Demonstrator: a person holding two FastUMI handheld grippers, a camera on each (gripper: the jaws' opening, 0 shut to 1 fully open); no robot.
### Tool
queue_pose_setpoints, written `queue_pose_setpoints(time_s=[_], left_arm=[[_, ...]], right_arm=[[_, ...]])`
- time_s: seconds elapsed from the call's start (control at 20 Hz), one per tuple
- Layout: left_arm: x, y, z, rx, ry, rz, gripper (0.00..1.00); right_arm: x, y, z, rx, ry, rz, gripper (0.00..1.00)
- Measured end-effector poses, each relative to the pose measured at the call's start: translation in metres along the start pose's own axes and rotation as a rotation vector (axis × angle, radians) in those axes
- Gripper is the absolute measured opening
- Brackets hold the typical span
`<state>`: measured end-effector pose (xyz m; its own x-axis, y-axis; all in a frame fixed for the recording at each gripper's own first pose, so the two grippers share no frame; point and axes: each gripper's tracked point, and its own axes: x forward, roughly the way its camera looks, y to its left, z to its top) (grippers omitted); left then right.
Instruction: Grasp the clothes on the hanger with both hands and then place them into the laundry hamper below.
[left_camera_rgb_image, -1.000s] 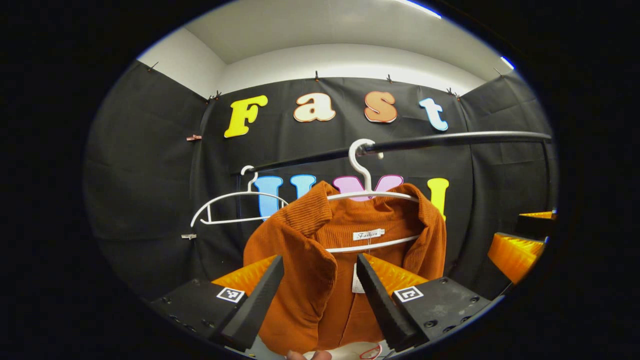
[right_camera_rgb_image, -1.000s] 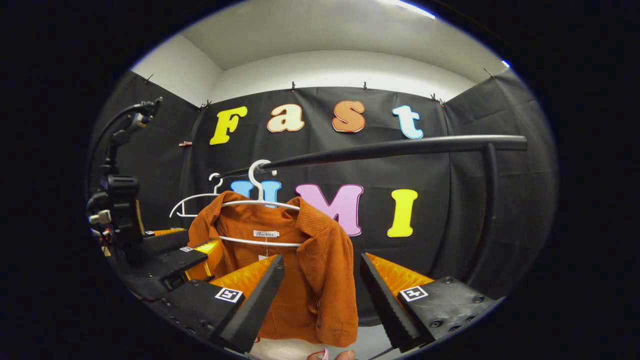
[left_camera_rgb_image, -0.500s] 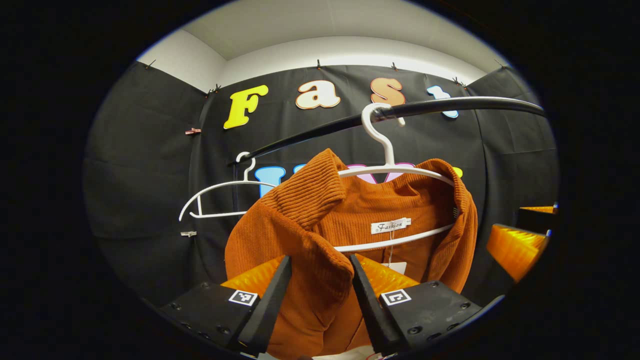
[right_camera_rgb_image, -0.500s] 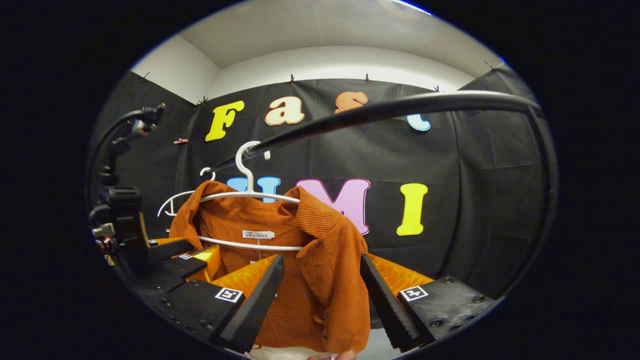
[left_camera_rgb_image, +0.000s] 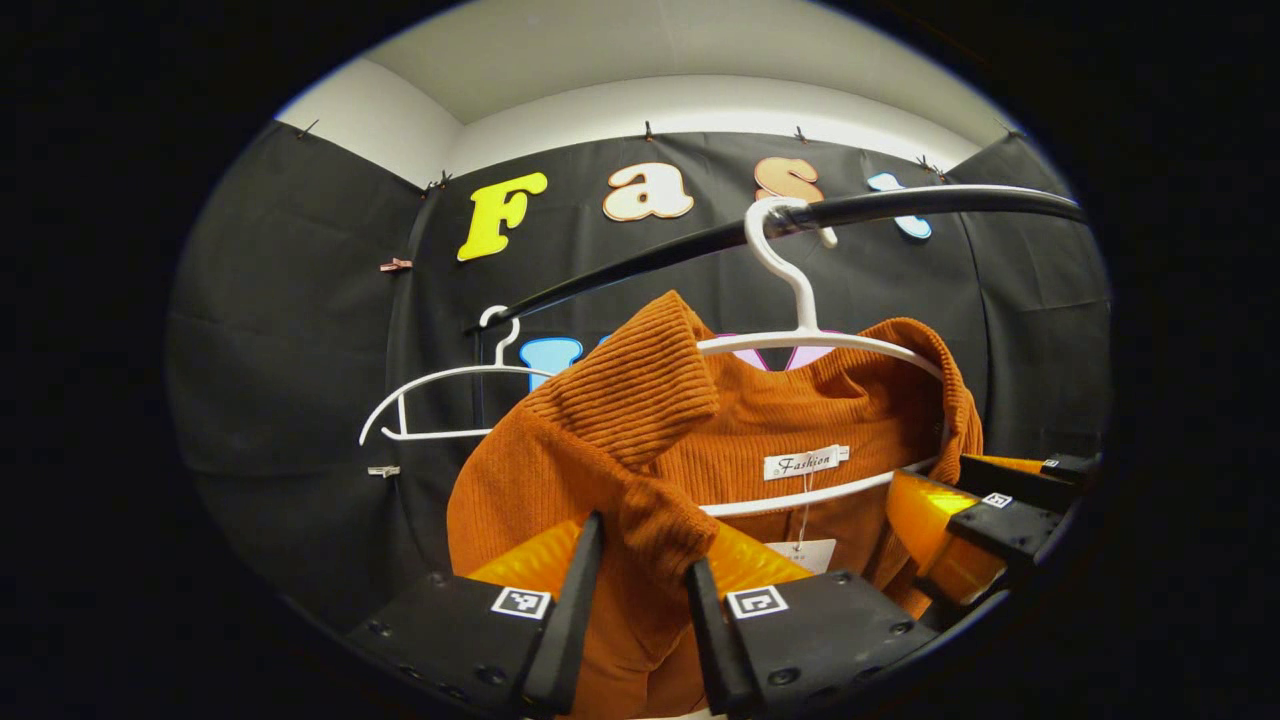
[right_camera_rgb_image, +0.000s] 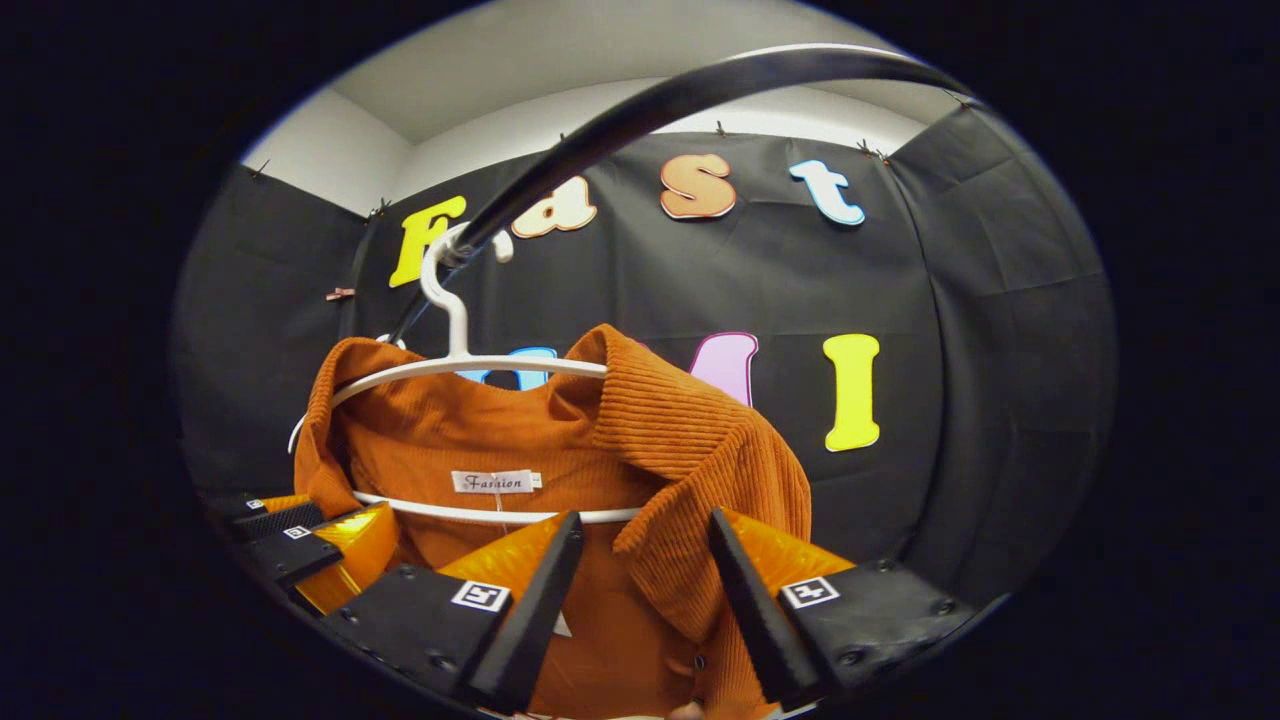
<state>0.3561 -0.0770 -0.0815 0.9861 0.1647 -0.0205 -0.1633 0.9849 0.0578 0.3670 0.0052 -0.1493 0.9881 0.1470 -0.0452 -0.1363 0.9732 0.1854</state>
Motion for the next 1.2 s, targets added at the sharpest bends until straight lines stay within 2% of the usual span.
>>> queue_pose_setpoints(time_s=[0.05,0.15,0.2,0.25,0.3,0.35,0.55,0.7,0.75,0.8,0.95,1.2], left_arm=[[0.003,-0.001,-0.002,-0.001,0.007,-0.009,0.37],[0.004,0.002,-0.005,0.002,0.016,-0.014,0.15],[0.005,0.001,-0.007,-0.001,0.015,-0.025,0.11],[0.005,0.002,-0.005,-0.003,0.007,-0.035,0.05],[0.005,0.004,-0.006,0.001,0.002,-0.037,0.05],[0.004,0.006,-0.005,0.006,-0.005,-0.036,0.03],[0.004,0.013,-0.007,-0.038,0.025,-0.044,0.05],[0.000,0.017,0.000,-0.031,0.045,-0.087,0.05],[-0.001,0.018,0.004,-0.035,0.051,-0.109,0.07],[-0.004,0.021,0.008,-0.049,0.055,-0.122,0.03],[-0.009,0.038,0.029,-0.095,0.029,-0.120,0.03],[-0.001,0.052,0.043,-0.056,0.037,-0.114,0.05]], right_arm=[[0.006,-0.002,-0.003,0.017,0.005,-0.002,0.62],[0.010,-0.004,-0.012,0.056,0.025,0.001,0.34],[0.013,-0.005,-0.018,0.092,0.036,0.006,0.22],[0.008,0.003,-0.013,0.160,0.046,0.056,0.09],[0.009,0.008,-0.022,0.196,0.067,0.085,0.09],[0.006,0.008,-0.018,0.248,0.084,0.123,0.04],[0.001,0.004,-0.016,0.456,0.152,0.204,0.04],[-0.005,-0.011,0.005,0.473,0.156,0.228,0.04],[-0.007,-0.023,0.013,0.471,0.144,0.213,0.04],[-0.005,-0.037,0.022,0.461,0.124,0.183,0.05],[0.014,-0.072,0.020,0.418,0.088,0.088,0.04],[0.038,-0.122,0.035,0.489,0.024,-0.026,0.04]])
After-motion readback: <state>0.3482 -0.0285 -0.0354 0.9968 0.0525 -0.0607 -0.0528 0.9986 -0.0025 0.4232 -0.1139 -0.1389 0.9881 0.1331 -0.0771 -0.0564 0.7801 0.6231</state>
